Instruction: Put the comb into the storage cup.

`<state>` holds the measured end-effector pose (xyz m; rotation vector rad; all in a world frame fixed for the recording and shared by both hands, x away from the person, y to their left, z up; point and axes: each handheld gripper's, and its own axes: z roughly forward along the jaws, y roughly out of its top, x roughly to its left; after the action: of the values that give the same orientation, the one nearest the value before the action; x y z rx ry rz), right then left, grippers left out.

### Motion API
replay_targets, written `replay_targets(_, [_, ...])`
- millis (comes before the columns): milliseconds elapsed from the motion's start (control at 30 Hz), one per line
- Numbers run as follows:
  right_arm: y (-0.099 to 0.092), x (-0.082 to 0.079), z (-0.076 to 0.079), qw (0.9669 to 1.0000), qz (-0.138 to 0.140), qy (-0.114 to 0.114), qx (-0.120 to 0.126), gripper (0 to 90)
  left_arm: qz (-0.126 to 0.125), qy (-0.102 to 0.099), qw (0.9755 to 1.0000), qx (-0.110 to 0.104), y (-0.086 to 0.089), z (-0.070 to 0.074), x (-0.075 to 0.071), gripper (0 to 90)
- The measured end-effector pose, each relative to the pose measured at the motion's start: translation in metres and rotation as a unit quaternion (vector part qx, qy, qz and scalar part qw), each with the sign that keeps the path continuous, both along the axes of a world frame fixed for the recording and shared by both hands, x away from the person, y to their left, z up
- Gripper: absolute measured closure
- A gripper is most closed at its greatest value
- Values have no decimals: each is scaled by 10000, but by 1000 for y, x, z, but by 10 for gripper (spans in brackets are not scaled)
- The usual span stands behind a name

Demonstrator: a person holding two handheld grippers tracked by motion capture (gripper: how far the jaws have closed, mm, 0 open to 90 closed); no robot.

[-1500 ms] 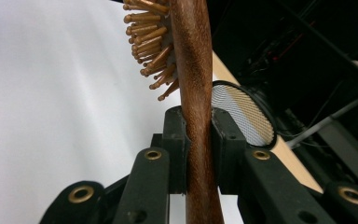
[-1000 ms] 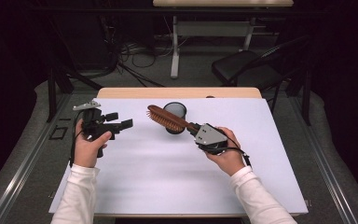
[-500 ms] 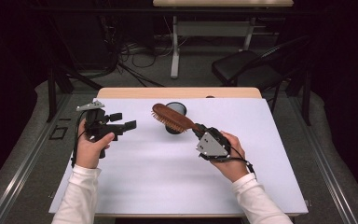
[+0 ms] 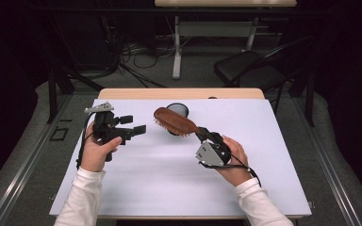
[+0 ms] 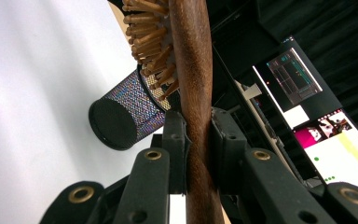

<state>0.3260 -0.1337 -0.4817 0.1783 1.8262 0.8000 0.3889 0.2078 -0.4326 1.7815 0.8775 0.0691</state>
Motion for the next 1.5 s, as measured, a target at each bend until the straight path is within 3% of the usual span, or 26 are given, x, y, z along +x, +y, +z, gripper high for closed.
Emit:
replay_targets(333, [0,-2,-4,9999,-79,-118,-55,781,-154,84,9997,-144,-16,5,-7,150])
replay_targets(600, [4,-4,-8,9996,-123,-195,-157,781,17,428,9982,-421,-23,2,-6,150])
replay_targets(733, [7,-6,-9,9992,-147,-293,-218,781,25,524,9978,-411,-27,-2,-6,150])
replay_targets(800, [8,-7,-9,9987,-146,-386,-314,781,33,599,9972,-452,-29,-4,-5,150])
replay_targets(1133, [11,-8,-11,9983,-154,-455,-325,781,28,876,9930,-796,-37,-6,-3,151])
replay_targets(1233, [11,-8,-11,9985,-153,-428,-312,781,-4,874,9933,-758,-39,-6,-2,151])
replay_targets(1500, [12,-9,-13,9979,-141,-479,-416,781,108,1021,9913,-822,-41,-9,0,151])
